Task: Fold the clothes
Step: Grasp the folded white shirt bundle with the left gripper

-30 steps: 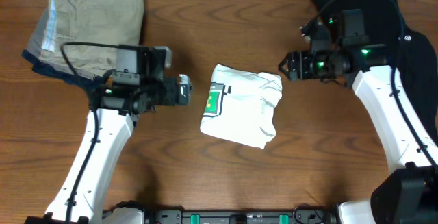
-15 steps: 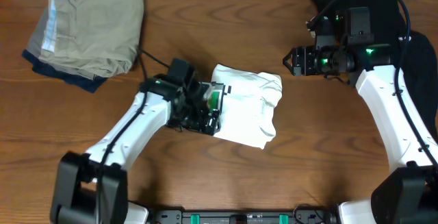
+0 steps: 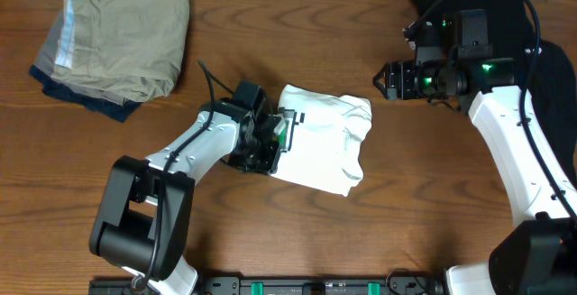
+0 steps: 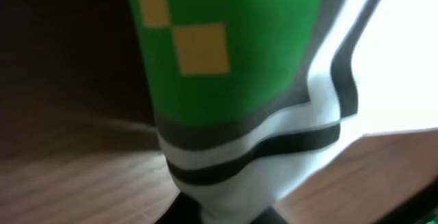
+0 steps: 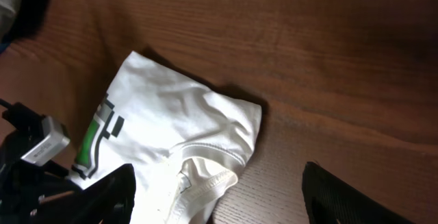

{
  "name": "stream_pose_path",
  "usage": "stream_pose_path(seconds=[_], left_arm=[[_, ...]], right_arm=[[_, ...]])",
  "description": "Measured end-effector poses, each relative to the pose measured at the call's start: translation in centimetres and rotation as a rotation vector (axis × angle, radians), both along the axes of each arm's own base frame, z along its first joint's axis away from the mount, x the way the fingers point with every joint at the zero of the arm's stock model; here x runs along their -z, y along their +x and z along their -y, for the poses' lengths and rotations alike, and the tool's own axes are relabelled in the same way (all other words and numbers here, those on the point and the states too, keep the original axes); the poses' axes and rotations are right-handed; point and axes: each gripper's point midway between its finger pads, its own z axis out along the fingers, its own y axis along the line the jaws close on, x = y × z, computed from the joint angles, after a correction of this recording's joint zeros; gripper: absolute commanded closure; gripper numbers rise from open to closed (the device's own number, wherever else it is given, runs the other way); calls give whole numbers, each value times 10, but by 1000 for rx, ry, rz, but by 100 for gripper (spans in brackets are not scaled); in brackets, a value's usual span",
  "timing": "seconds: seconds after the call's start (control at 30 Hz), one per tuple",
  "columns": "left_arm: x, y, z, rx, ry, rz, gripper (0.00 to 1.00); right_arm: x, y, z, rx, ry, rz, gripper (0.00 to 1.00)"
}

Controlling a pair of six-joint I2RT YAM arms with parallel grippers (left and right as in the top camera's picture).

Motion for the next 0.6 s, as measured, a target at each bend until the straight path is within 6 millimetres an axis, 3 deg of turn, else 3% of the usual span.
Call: stream_pose_path(seconds=[0.13,0.23,0.37,0.5,0.53,0.6], left_arm=[[7,12,-18,-50,119,50,91],[11,36,-40,-118,237,147,92],[0,108,-69,-273,310,426,91],[-38,180,-90,-437,270,723,88],[-50,195,-95,-471,256,794,76],[-72,217,-104,-514,239,908,32]], right_arm=[[0,0,0,0,0,0,25],[0,0,0,1,-1,1,25],[0,1,1,3,-4,7,25],[-1,3,1,5,-7,16,25],[-1,4,1,5,-7,17,25],[-2,4,1,5,-7,19,24]])
